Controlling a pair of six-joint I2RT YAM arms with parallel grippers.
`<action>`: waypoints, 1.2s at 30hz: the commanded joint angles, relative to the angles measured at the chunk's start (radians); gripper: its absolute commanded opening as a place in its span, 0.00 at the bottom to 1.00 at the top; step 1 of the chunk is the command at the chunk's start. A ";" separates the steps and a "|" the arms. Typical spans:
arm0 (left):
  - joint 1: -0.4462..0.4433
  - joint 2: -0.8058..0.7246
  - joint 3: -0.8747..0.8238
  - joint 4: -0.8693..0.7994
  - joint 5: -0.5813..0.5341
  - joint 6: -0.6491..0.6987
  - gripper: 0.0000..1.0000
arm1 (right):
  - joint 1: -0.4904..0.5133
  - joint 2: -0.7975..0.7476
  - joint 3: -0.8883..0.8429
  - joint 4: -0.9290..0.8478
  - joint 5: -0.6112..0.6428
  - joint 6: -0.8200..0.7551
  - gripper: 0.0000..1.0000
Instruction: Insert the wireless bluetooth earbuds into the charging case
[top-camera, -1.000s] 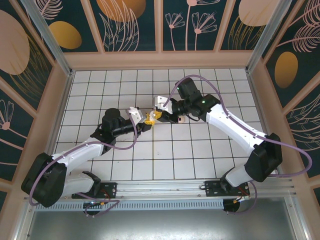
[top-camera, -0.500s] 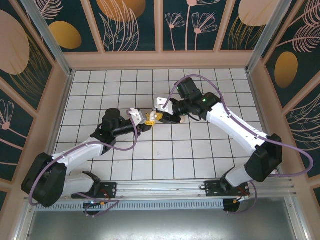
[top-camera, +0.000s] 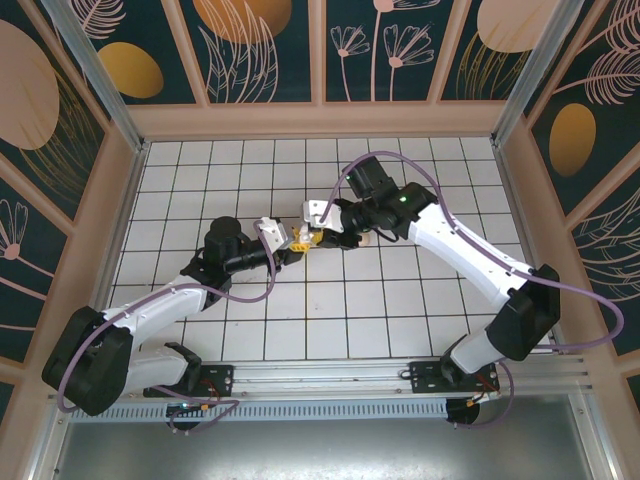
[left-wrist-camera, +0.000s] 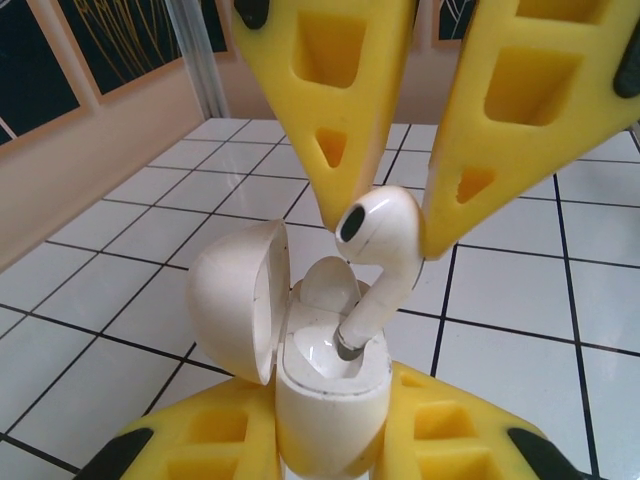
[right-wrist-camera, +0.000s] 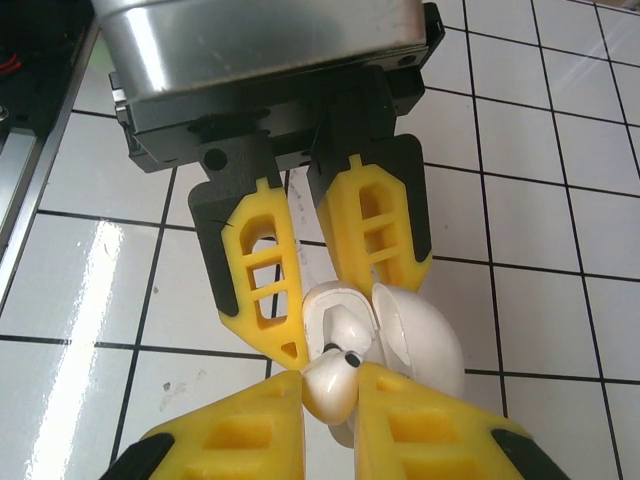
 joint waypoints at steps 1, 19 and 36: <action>-0.005 -0.027 0.026 0.024 0.037 0.016 0.19 | 0.020 0.033 0.040 -0.075 0.065 -0.042 0.17; -0.013 -0.021 0.031 0.013 0.038 0.017 0.19 | 0.040 0.037 0.092 -0.147 0.128 -0.111 0.17; -0.018 -0.018 0.038 -0.004 0.037 0.023 0.19 | 0.063 0.063 0.126 -0.194 0.169 -0.145 0.17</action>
